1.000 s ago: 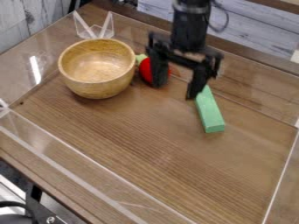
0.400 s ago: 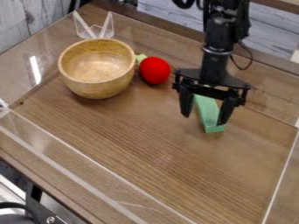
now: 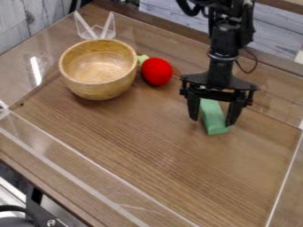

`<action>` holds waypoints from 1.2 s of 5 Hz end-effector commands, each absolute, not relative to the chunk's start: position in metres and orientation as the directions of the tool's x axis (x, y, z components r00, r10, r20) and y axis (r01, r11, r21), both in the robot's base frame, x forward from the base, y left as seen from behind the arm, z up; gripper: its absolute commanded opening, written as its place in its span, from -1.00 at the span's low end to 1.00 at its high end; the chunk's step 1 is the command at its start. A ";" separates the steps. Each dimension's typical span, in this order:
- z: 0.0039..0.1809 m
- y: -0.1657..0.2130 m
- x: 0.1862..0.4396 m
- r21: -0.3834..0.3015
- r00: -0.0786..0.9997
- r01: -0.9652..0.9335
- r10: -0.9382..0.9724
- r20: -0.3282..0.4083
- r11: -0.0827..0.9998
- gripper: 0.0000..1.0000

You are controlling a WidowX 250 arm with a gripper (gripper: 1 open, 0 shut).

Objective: Put the green block in the brown bowl

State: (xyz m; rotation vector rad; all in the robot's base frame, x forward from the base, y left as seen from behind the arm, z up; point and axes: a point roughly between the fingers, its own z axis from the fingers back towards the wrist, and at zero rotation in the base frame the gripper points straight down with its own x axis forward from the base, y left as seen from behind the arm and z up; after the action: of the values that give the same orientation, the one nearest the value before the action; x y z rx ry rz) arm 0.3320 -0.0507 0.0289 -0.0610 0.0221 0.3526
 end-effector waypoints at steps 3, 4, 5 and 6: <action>0.039 -0.051 0.358 -0.076 0.905 -0.421 0.424 0.027 0.904 -1.00; 0.040 -0.047 0.371 -0.086 0.887 -0.457 0.461 0.029 0.885 -1.00; 0.042 -0.043 0.382 -0.098 0.869 -0.490 0.494 0.030 0.866 -1.00; 0.043 -0.046 0.383 -0.104 0.832 -0.548 0.554 0.034 0.830 -1.00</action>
State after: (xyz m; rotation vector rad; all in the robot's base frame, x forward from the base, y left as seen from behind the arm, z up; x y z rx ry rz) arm 0.3561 -0.0441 0.0189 -0.0482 0.0621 0.5947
